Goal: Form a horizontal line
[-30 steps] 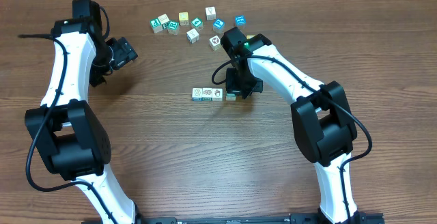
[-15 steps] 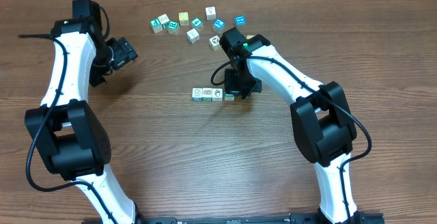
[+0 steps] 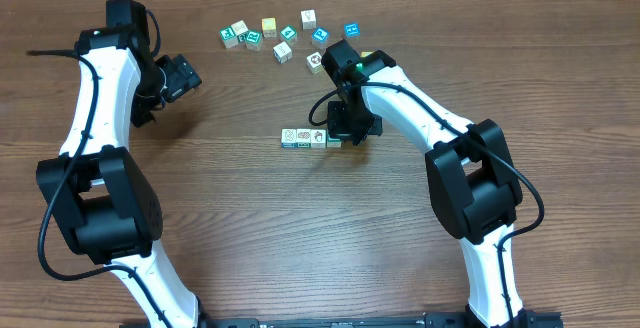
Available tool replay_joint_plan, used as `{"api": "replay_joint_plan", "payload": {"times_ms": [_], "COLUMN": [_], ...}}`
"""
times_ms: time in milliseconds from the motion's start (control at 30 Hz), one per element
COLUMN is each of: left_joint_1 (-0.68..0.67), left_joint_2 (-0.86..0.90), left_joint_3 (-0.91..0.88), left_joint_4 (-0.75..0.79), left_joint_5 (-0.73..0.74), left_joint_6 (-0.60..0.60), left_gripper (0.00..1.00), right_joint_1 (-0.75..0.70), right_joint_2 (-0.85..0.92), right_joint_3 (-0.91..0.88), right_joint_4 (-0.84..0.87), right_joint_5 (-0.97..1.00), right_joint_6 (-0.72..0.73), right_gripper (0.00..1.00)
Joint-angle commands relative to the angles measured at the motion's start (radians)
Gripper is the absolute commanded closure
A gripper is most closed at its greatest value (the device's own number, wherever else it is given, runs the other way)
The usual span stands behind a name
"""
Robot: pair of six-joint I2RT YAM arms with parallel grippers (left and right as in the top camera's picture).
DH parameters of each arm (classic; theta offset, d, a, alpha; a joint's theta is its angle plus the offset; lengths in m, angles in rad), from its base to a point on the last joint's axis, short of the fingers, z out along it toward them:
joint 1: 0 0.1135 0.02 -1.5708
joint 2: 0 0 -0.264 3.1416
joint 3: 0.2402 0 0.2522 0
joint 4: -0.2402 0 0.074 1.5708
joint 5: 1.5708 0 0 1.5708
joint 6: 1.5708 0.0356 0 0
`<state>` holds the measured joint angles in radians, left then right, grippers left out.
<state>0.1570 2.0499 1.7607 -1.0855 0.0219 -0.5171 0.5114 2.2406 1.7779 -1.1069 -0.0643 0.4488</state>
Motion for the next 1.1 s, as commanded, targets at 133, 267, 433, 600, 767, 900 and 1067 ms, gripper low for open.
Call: {"api": "replay_joint_plan", "payload": {"times_ms": [133,267,433,600,767,900,1067], "left_joint_1": [0.0,0.0,0.0,0.0,0.0,0.0,0.0], "left_joint_2": [0.0,0.0,0.0,0.0,0.0,0.0,0.0], "left_joint_3": [0.021,0.021,0.021,0.021,0.021,0.021,0.021], "left_joint_4": [-0.002,-0.002,-0.002,-0.002,-0.002,-0.002,-0.002], "left_joint_5": [-0.006,-0.006,-0.006,-0.006,-0.006,-0.006,-0.006], "left_joint_6": [0.008,0.008,0.008,0.008,0.008,0.008,0.008], "left_gripper": [0.0,0.0,0.0,0.0,0.0,0.0,0.0], "right_joint_1": [0.006,0.006,0.006,0.006,0.006,0.005,0.005], "right_joint_2": [-0.006,-0.006,-0.006,-0.006,-0.006,-0.006,-0.006], "right_joint_3": [-0.005,-0.005,-0.005,-0.005,-0.005,-0.005,-0.005], "right_joint_4": [0.005,0.01,0.013,0.013,0.035,0.068,0.104], "right_joint_5": [-0.01,-0.028,-0.028,-0.027,0.029,0.074,0.116], "right_joint_6": [0.001,0.0,0.0,0.0,0.0,-0.001,-0.001], "right_gripper": [0.96,0.96,0.96,0.96,0.96,0.96,0.96]}}
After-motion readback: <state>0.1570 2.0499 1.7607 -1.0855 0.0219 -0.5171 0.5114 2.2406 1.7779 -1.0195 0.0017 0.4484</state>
